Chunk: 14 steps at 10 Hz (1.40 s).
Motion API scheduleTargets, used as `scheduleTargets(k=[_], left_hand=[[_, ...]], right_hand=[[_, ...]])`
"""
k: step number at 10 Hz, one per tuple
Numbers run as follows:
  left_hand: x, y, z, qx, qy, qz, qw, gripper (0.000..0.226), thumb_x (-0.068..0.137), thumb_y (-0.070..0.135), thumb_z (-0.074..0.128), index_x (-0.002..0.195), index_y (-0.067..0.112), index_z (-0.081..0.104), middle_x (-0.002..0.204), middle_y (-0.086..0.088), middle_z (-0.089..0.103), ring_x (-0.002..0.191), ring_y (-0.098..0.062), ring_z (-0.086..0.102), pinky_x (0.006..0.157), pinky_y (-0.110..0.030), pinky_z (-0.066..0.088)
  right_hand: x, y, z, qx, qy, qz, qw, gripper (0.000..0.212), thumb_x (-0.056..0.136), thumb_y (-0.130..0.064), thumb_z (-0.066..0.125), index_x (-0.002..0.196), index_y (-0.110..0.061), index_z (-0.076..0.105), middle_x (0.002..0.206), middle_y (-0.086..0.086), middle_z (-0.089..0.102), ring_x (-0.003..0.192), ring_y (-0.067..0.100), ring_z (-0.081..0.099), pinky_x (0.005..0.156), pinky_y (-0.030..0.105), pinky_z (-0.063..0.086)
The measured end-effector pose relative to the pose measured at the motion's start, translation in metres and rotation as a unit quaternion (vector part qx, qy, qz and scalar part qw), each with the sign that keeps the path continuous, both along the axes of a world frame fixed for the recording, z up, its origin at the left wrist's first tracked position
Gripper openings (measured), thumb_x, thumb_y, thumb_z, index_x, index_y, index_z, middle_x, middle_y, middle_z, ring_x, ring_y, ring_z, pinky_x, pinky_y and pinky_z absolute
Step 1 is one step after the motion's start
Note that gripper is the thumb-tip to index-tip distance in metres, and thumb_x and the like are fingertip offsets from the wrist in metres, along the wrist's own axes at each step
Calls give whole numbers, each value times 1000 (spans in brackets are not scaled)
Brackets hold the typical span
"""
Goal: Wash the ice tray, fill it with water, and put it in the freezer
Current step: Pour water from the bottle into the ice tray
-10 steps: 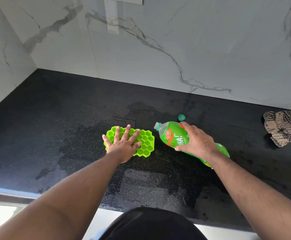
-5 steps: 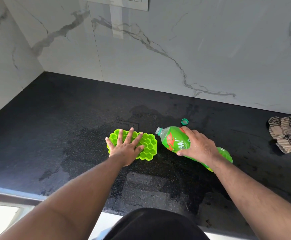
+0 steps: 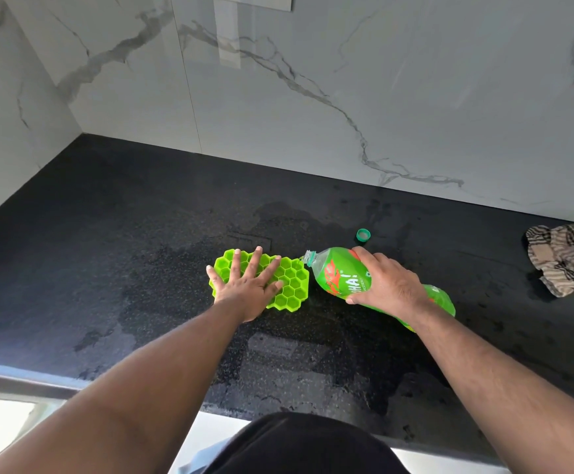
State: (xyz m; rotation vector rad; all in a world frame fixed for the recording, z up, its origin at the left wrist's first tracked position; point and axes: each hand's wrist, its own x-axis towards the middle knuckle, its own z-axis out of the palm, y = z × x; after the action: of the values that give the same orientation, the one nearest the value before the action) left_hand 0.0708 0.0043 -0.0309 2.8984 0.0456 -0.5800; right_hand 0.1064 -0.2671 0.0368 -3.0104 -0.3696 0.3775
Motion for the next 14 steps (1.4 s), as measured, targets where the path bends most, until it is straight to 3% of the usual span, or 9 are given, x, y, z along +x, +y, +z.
scheduleTargets(k=[14], left_hand=[[2, 0, 0, -10, 6, 2, 1000, 57, 94, 69, 7, 144, 58, -18, 158, 14, -29, 145, -30, -29, 101, -79, -10]], right_hand=[[-18, -1, -1, -34, -20, 88, 995, 99, 70, -61, 72, 145, -37, 12, 129, -2, 47, 117, 21, 50, 92, 44, 48]])
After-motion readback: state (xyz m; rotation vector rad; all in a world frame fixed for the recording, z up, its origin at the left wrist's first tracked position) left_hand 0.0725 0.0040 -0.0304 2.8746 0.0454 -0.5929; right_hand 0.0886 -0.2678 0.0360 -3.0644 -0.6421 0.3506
